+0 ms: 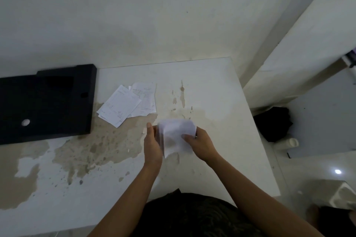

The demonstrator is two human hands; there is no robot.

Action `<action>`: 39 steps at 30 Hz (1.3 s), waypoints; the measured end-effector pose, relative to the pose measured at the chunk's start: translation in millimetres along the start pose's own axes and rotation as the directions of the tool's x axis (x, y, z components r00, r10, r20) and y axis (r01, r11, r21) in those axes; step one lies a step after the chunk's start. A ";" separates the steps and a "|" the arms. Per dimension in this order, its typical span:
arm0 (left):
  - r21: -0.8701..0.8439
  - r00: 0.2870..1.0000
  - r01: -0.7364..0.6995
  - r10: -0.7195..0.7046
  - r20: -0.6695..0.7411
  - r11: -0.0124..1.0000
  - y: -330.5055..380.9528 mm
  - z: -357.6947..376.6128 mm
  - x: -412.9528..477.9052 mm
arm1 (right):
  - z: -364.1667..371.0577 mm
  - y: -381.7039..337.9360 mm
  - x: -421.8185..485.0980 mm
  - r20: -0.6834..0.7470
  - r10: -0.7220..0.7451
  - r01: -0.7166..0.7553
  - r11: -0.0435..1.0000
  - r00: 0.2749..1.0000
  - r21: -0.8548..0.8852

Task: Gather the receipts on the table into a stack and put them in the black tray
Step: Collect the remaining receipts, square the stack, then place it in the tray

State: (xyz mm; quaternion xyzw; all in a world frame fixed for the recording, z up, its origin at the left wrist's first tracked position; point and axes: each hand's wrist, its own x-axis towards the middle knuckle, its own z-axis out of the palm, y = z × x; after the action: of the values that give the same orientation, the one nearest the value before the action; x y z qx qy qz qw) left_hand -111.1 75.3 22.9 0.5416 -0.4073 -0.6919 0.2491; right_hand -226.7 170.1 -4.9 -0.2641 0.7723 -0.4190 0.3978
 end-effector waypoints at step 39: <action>0.579 0.970 -0.103 -0.046 0.237 0.809 28.6 4.5 -4.0 | -6.1 -25.5 -4.5 0.028 0.156 -0.148 0.845 0.987 0.514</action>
State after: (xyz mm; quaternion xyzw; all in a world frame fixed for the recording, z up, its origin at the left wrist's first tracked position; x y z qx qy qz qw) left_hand -117.0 64.2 49.3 0.4982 -0.6361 -0.5885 0.0288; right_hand -227.4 163.2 20.7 -0.0830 0.6536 -0.5792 0.4801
